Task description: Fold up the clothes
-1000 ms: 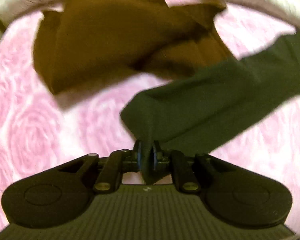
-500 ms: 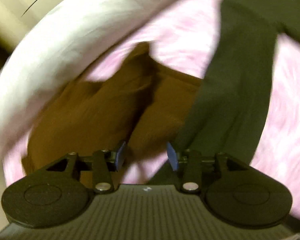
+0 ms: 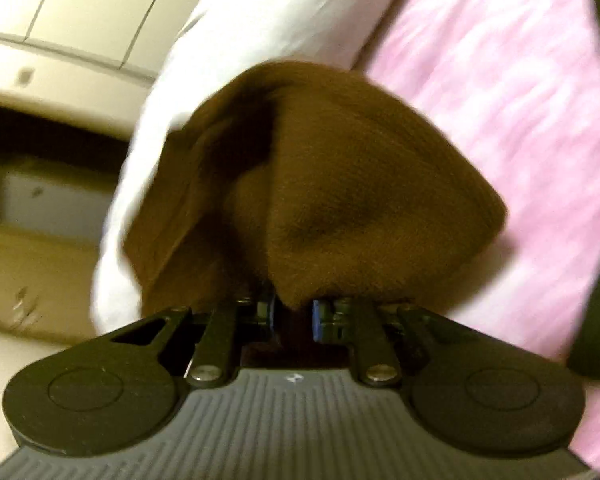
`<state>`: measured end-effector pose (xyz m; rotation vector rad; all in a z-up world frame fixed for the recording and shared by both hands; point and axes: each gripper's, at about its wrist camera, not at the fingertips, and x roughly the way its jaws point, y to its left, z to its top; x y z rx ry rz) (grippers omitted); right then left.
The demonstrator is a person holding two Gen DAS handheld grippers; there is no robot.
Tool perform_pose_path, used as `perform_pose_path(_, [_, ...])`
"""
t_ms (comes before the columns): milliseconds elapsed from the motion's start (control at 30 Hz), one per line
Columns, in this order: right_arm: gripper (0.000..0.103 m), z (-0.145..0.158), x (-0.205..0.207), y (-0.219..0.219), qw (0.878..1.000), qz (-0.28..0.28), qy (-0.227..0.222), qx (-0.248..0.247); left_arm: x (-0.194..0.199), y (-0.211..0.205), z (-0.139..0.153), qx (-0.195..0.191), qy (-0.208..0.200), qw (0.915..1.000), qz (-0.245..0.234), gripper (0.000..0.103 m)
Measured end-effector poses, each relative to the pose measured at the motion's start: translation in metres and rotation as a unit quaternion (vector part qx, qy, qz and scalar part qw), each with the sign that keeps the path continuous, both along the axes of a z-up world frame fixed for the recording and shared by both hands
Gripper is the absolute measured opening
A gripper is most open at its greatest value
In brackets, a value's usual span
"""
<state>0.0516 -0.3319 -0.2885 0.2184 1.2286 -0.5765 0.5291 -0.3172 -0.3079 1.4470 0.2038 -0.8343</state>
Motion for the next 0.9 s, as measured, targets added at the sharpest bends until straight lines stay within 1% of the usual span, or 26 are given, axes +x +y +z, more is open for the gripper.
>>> perform_pose_path(67, [0.053,-0.001,0.006,0.0,1.0,0.001,-0.004,0.002,0.005,-0.005,-0.001,-0.011,0.001,0.9995,0.028,0.015])
perform_pose_path(100, [0.053,-0.001,0.009,0.0,1.0,0.002,-0.005,0.003,0.003,-0.008,-0.005,-0.013,0.004,0.9994,0.032,0.015])
perform_pose_path(200, [0.053,0.002,0.018,0.004,1.0,0.013,-0.01,0.001,-0.009,-0.016,-0.019,-0.011,0.016,0.9996,0.02,0.019])
perform_pose_path(267, [0.053,0.008,0.022,0.007,1.0,0.026,-0.017,-0.006,-0.017,-0.02,-0.023,-0.02,0.03,0.9991,0.022,0.026])
perform_pose_path(333, [0.053,0.014,0.023,0.01,0.999,0.033,-0.022,-0.013,-0.021,-0.015,-0.016,-0.039,0.054,0.9971,0.036,0.029])
perform_pose_path(367, [0.053,0.015,0.021,0.011,0.999,0.032,-0.022,-0.014,-0.023,-0.012,-0.008,-0.049,0.069,0.9956,0.041,0.034])
perform_pose_path(400, [0.053,0.017,0.019,0.012,0.999,0.032,-0.022,-0.016,-0.023,-0.007,0.001,-0.059,0.085,0.9937,0.045,0.036])
perform_pose_path(433, [0.053,0.019,0.018,0.013,0.999,0.03,-0.022,-0.016,-0.028,-0.001,0.009,-0.069,0.1,0.9914,0.048,0.041])
perform_pose_path(467, [0.053,0.019,0.017,0.013,0.999,0.026,-0.022,-0.014,-0.037,0.007,0.017,-0.08,0.114,0.989,0.051,0.044])
perform_pose_path(500, [0.053,0.019,0.016,0.014,0.999,0.021,-0.022,-0.011,-0.046,0.013,0.025,-0.089,0.126,0.9866,0.053,0.044])
perform_pose_path(567, [0.053,0.018,0.015,0.016,1.0,0.016,-0.022,-0.006,-0.073,0.018,0.036,-0.102,0.167,0.98,0.036,0.044])
perform_pose_path(600, [0.053,0.017,0.015,0.018,1.0,0.015,-0.022,-0.003,-0.089,0.017,0.037,-0.105,0.196,0.9747,0.02,0.044])
perform_pose_path(633, [0.053,0.016,0.015,0.019,1.0,0.014,-0.023,-0.001,-0.106,0.014,0.036,-0.107,0.229,0.9676,0.001,0.044])
perform_pose_path(700, [0.053,0.017,0.013,0.019,1.0,0.015,-0.022,-0.003,-0.141,0.009,0.034,-0.109,0.294,0.949,-0.037,0.044])
perform_pose_path(733, [0.053,0.018,0.01,0.019,1.0,0.015,-0.022,-0.006,-0.152,0.003,0.029,-0.109,0.316,0.9414,-0.044,0.043])
perform_pose_path(800, [0.053,0.02,0.005,0.019,1.0,0.015,-0.022,-0.011,-0.167,-0.012,0.013,-0.107,0.347,0.9308,-0.041,0.039])
perform_pose_path(833, [0.053,0.021,0.003,0.019,1.0,0.015,-0.022,-0.014,-0.166,-0.015,0.005,-0.104,0.355,0.9285,-0.029,0.038])
perform_pose_path(900, [0.053,0.023,-0.002,0.018,0.999,0.016,-0.022,-0.02,-0.15,-0.014,-0.011,-0.094,0.36,0.9282,0.01,0.038])
